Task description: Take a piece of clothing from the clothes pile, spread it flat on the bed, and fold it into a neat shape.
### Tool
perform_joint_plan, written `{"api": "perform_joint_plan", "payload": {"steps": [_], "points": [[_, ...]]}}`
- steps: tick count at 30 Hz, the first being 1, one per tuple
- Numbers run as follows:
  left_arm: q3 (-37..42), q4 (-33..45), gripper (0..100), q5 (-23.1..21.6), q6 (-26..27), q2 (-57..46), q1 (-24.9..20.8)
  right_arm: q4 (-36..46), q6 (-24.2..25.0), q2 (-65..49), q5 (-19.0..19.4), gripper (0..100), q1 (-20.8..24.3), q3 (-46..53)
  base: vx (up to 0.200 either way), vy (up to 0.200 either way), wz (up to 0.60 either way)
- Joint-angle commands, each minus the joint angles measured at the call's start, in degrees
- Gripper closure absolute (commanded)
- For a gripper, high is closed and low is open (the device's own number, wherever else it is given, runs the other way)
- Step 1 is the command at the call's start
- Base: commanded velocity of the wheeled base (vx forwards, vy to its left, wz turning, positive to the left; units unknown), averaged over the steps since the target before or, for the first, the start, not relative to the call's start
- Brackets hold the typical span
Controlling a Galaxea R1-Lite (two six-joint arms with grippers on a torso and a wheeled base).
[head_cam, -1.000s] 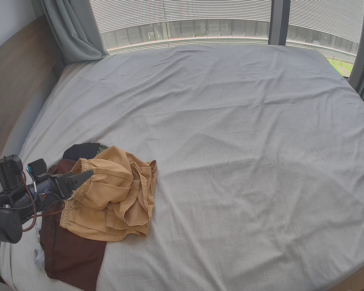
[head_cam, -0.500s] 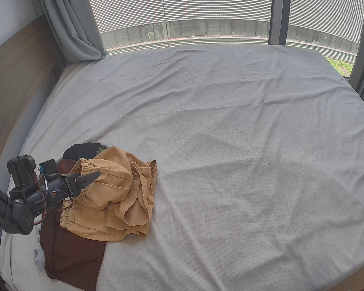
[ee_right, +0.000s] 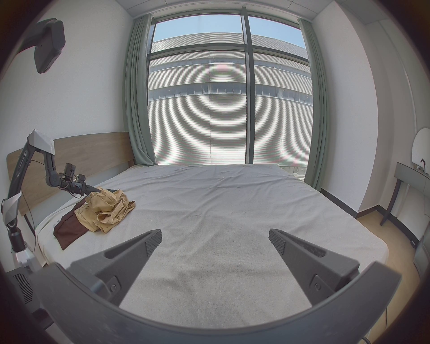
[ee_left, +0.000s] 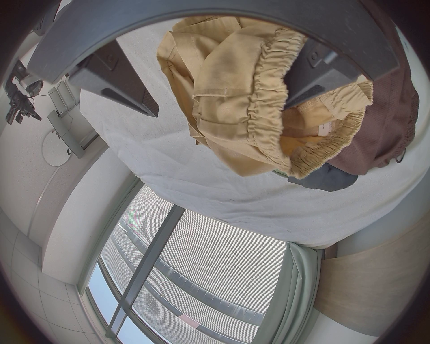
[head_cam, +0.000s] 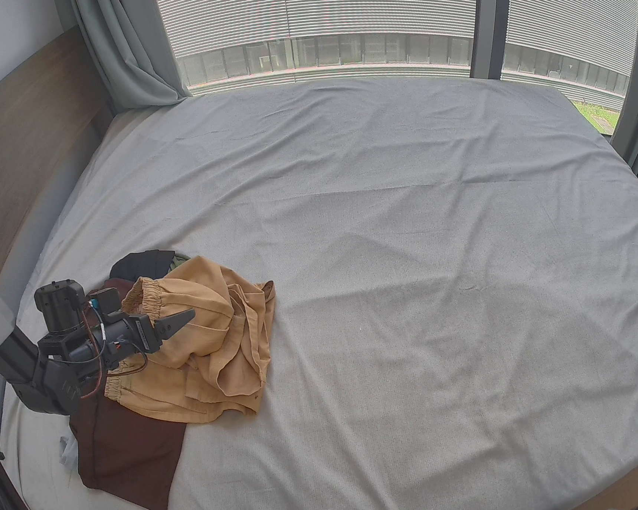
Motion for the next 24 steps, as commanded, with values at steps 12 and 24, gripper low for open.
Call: {"api": "perform_joint_plan", "payload": {"steps": [12, 24], "points": [[-0.9, -2.5, 100, 0.1, -0.3, 2.4, 0.4, 0.0, 0.0, -0.9, 0.0, 0, 0.0, 1.0, 0.000, 0.000, 0.00], [1.2, -3.8, 100, -0.8, -1.4, 1.6, 0.0, 0.0, 0.0, -0.9, 0.0, 0, 0.0, 1.0, 0.000, 0.000, 0.00]]}}
